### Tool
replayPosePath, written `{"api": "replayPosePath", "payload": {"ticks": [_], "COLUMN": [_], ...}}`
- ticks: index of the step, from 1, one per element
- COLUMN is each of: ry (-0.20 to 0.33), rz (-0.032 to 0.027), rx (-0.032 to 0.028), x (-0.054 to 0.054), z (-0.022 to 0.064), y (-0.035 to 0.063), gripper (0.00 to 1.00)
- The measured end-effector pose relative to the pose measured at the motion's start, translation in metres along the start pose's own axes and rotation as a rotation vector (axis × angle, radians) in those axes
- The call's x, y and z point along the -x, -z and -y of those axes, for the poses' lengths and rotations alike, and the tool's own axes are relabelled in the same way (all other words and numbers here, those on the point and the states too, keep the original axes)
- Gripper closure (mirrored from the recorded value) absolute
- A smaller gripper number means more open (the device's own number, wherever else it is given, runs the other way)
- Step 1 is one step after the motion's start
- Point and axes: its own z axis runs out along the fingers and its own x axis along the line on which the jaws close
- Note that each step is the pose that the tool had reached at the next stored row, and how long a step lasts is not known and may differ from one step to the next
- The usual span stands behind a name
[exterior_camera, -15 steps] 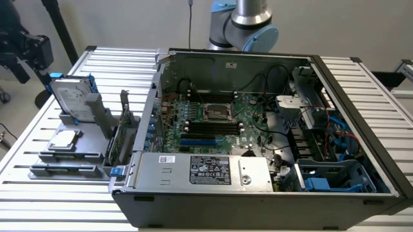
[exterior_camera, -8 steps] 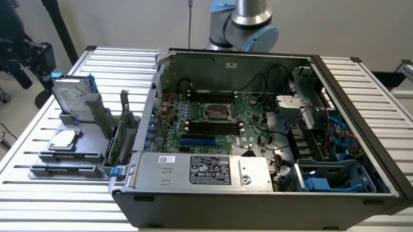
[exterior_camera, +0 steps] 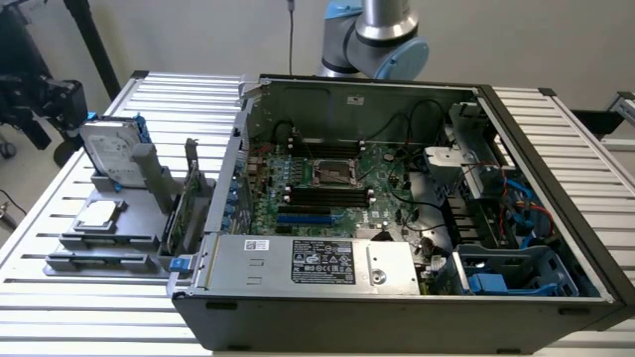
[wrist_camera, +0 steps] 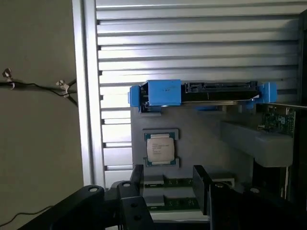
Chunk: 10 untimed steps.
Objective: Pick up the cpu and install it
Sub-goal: 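Pick up the cpu and move it towards the insertion slot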
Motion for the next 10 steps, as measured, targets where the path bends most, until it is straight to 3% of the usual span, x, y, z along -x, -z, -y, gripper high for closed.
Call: {"api": "replayPosePath", "payload": {"ticks": [5,6,10], "ry": [0.017,0.02,0.03], "rz": [0.0,-0.0001,-0.0002], "rx": [0.0003,0.0003,0.0004], "x": [0.0,0.0,0.002], "z": [0.0054,0.0062,0.0101], "y": [-0.0091,-0.0109,-0.0181], "gripper": [0.44,0.38,0.38]}}
